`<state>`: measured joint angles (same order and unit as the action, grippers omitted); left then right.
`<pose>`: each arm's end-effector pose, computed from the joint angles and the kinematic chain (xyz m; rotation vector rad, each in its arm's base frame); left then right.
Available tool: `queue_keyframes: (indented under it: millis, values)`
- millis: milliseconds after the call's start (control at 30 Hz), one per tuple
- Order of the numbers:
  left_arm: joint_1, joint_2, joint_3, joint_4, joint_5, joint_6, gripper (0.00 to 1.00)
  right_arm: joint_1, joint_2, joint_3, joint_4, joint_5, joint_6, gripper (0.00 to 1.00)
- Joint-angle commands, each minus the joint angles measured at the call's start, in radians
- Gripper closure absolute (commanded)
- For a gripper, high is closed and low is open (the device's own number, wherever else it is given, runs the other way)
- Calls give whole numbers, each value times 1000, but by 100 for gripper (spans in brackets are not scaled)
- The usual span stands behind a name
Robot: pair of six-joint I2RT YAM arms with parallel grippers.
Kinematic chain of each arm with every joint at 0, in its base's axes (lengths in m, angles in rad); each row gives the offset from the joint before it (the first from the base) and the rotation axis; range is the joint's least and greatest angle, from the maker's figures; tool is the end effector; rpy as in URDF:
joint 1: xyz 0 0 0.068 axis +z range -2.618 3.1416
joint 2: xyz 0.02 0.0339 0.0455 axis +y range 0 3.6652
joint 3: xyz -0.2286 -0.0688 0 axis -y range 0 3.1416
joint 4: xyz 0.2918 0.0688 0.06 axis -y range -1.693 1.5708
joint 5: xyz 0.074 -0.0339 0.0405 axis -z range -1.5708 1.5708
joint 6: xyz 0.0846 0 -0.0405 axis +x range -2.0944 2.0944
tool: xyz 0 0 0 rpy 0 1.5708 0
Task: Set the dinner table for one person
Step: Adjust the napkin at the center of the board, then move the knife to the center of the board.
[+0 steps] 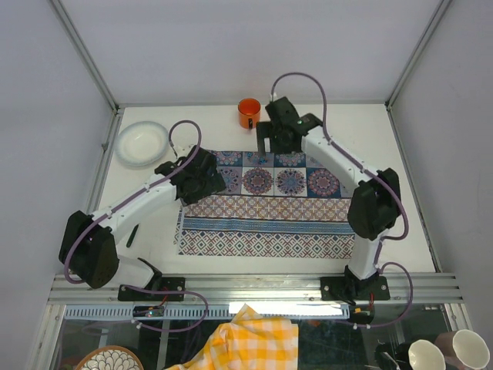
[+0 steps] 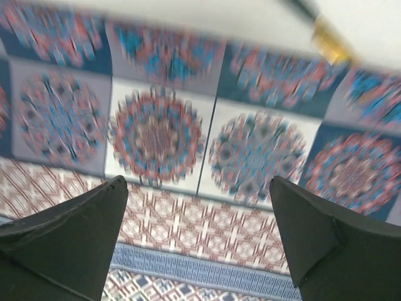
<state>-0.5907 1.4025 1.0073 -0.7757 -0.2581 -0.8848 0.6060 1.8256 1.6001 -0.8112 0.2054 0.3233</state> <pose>0.2901 -0.1685 0.1384 -0.4612 2.6340 -0.1077 0.3840 0.2451 0.1930 -0.2908 2.5585 0.0784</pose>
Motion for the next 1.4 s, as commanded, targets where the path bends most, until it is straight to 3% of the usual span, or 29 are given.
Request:
queue_keyframes:
  millis: [0,100,400,533,633,700,867,1133,1367]
  values:
    - [-13,-2,66,-33,-36,40,1,-87,125,275,-92,37,-130,0]
    - [-13,3,62,-32,-29,39,1,-114,247,436,-158,126,-216,0]
    - [-14,-13,32,-20,-27,43,1,-268,440,634,-167,-29,-392,3]
    - [-12,-12,25,-9,-18,45,1,-319,458,638,-128,-93,-421,41]
    - [-13,-10,17,0,-3,45,1,-341,479,634,-114,-135,-425,56]
    - [-13,-11,12,3,-1,43,1,-346,494,635,-106,-160,-424,60]
    - [-13,-22,-6,7,-1,42,1,-351,532,645,-103,-237,-427,59]
    - [-14,-13,-26,30,16,38,1,-354,562,644,-97,-298,-453,47]
    - [-14,-12,-32,38,20,40,1,-353,613,670,-104,-325,-457,50]
